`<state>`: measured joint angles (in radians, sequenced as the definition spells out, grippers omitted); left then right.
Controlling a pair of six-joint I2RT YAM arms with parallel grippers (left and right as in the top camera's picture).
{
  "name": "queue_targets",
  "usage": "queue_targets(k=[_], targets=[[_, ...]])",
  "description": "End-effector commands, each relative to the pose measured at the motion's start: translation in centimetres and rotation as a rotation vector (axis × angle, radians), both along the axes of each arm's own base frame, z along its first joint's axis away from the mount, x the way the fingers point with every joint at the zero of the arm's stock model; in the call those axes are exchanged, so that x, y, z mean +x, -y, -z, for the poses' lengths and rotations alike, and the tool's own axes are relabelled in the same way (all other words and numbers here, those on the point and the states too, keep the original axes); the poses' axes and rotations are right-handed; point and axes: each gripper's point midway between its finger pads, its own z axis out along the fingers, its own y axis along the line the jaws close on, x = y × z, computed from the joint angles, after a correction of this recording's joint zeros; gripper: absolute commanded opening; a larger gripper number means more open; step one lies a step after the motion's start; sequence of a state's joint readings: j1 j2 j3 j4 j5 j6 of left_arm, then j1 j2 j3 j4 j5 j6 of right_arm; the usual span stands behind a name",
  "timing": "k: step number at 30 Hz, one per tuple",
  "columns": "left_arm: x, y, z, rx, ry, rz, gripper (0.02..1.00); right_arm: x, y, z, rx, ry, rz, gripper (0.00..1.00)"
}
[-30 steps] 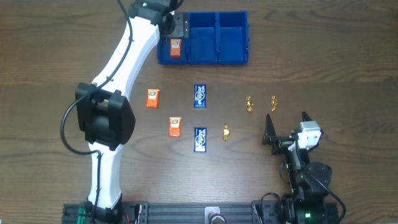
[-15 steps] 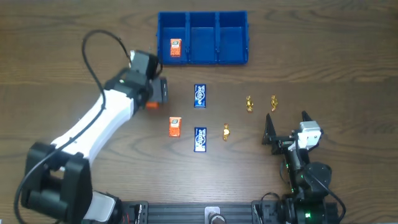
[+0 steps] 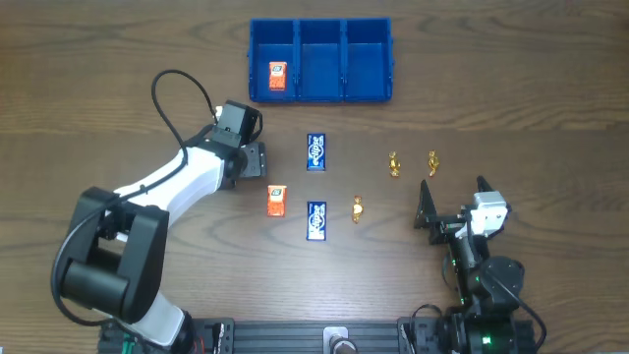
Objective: Sort Candies Into Trays
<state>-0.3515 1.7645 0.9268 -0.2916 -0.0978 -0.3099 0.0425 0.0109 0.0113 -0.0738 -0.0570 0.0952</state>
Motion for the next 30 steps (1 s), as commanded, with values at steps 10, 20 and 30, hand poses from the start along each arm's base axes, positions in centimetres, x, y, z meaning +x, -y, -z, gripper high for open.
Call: queue_targets(k=[10,20,30], targets=[[0.4,1.1,0.7,-0.034,-0.016,0.035,0.272,0.0,-0.1,0.1,0.009,-0.001,-0.004,0.998],[6.8,3.4,-17.3,-0.111,0.344,0.026,0.255,0.0,-0.1,0.1,0.009,-0.001,-0.004,0.998],[16.2,7.6,-20.0,-0.115,0.263,0.042,0.259,0.0,-0.1,0.1,0.009,-0.001,-0.004,0.998]])
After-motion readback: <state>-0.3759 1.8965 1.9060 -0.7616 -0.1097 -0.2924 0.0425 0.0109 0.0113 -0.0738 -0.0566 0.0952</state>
